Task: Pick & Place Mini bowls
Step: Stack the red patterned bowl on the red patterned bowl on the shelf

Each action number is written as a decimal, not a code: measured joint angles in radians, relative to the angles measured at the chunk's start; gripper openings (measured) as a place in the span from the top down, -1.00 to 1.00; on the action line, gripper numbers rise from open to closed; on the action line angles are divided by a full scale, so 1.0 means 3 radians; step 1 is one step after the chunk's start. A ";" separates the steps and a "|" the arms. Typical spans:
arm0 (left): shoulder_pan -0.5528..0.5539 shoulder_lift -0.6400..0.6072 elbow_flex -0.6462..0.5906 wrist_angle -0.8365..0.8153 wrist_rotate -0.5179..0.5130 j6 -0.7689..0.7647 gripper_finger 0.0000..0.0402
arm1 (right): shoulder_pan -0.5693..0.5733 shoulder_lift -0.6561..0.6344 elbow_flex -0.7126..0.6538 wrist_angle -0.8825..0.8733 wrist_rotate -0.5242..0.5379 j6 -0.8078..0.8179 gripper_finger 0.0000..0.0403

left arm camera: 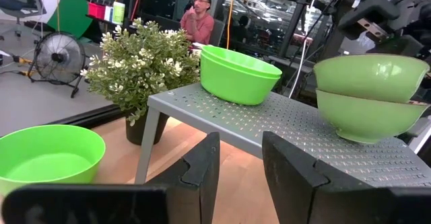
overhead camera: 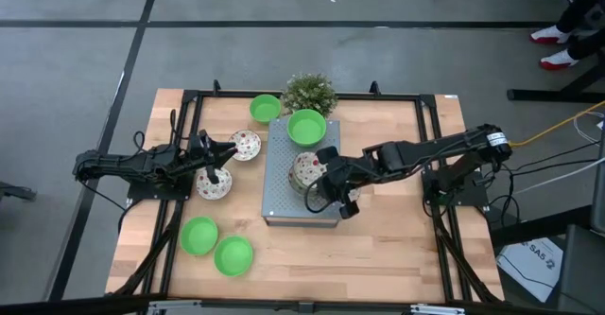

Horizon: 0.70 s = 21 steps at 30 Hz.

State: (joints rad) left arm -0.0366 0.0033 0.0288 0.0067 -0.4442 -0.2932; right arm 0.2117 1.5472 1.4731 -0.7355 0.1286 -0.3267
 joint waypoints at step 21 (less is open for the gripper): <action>0.0000 0.0001 0.0000 0.0000 0.0000 0.0000 0.47 | -0.0049 0.0045 0.0000 -0.0003 -0.0015 0.0006 0.85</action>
State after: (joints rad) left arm -0.0366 0.0036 0.0288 0.0067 -0.4442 -0.2931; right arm 0.1970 1.5608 1.4731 -0.7364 0.1240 -0.3250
